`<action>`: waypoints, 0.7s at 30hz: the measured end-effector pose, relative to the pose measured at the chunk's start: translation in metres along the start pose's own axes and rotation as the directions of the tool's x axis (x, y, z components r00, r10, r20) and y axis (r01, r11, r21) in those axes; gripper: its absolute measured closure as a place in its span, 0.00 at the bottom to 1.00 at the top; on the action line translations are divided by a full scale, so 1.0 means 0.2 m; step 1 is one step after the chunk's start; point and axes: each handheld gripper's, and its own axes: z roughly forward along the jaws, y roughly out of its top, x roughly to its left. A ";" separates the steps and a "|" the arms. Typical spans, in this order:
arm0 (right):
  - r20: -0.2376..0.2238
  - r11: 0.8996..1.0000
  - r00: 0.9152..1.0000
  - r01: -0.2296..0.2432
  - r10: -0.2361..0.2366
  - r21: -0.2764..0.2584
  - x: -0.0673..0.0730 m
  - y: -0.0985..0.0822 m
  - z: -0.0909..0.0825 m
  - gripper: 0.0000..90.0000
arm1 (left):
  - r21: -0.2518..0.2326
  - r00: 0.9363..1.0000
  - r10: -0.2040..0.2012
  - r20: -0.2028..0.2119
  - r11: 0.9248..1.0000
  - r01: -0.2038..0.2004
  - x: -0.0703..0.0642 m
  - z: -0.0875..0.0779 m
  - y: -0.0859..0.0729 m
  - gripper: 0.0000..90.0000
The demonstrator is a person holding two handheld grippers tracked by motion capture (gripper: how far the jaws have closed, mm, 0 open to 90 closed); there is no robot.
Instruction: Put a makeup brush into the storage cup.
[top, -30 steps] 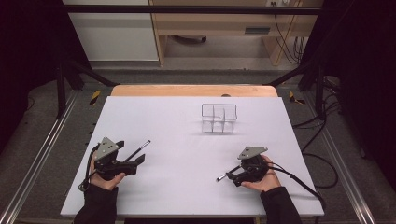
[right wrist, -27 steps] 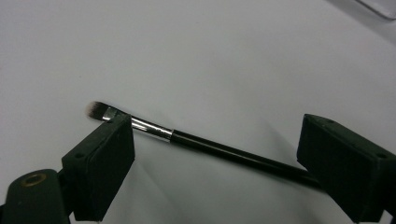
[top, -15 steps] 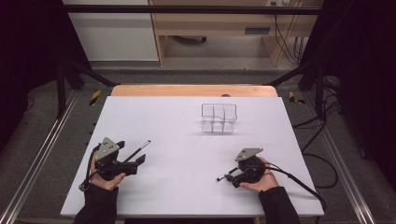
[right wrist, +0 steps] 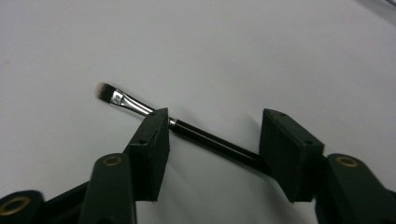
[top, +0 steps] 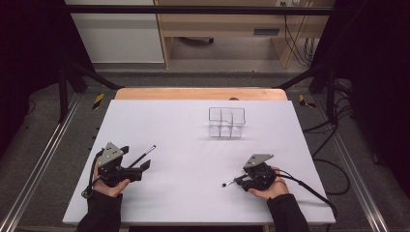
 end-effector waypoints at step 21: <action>0.026 1.000 1.000 0.005 -0.005 0.026 0.01 0.00 -0.03 0.83 | 0.008 1.000 -0.001 -0.003 1.000 0.001 0.00 0.00 0.00 0.05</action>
